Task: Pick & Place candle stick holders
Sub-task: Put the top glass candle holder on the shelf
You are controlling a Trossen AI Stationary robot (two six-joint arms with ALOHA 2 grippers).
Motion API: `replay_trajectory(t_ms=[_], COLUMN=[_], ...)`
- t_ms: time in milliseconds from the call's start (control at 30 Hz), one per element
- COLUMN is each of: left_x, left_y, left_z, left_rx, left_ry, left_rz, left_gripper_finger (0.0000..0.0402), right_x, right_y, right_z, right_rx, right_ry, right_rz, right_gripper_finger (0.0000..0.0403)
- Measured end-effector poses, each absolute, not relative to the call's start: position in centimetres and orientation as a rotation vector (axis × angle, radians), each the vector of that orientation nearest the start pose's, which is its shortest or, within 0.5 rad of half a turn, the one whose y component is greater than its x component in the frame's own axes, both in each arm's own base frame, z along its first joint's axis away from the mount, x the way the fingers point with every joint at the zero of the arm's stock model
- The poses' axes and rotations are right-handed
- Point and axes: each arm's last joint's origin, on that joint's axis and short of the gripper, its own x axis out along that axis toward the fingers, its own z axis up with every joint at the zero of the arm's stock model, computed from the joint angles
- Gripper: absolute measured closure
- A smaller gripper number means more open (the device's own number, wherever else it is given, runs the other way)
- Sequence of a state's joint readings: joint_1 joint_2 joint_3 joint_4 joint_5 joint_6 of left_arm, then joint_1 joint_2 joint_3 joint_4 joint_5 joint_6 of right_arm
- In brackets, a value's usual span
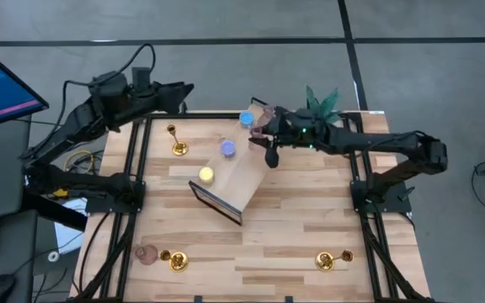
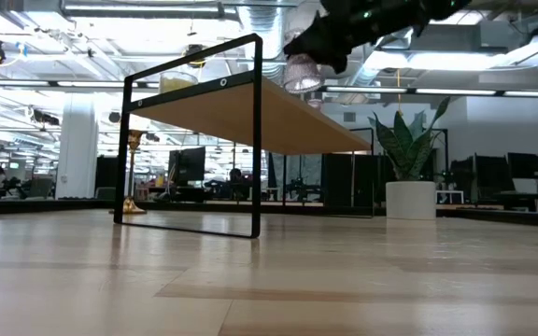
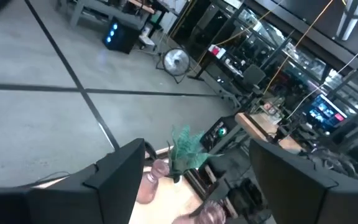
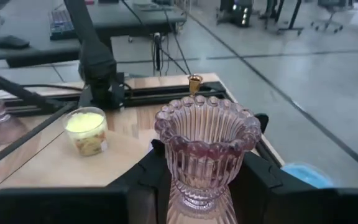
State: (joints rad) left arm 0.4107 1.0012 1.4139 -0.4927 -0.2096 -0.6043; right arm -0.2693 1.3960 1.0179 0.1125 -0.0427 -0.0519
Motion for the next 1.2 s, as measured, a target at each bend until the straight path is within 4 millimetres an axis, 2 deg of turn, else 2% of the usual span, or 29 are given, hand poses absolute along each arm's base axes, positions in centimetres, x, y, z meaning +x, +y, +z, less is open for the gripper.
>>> replay_trajectory(t_ms=[100, 400, 867, 967, 1100, 1200], left_x=[15.7, 15.8, 15.7, 15.7, 15.7, 15.7], left_y=[7.5, 7.5, 7.5, 7.5, 7.5, 7.6], left_z=[47.1, 47.1, 47.1, 47.1, 47.1, 47.1], left_rx=[-0.589, -0.587, -0.586, -0.581, -0.569, -0.567], left_ry=[-0.107, -0.105, -0.107, -0.108, -0.105, -0.108], left_rz=[0.626, 0.631, 0.634, 0.633, 0.633, 0.642], left_gripper_finger=[0.0112, 0.0112, 0.0112, 0.0112, 0.0112, 0.0112], right_x=[31.1, 33.3, 33.7, 33.4, 31.1, 29.4], right_y=[-8.2, -8.5, -8.2, -7.9, -7.7, -7.8], right_z=[28.7, 26.0, 25.6, 25.1, 24.8, 24.7], right_rx=[-0.012, -0.014, -0.023, -0.010, 0.030, 0.031], right_ry=[0.276, 0.285, 0.281, 0.187, 0.047, 0.036], right_rz=[-0.224, -0.218, -0.206, -0.205, -0.245, -0.266], right_gripper_finger=[0.0294, 0.0294, 0.0294, 0.0294, 0.0294, 0.0294])
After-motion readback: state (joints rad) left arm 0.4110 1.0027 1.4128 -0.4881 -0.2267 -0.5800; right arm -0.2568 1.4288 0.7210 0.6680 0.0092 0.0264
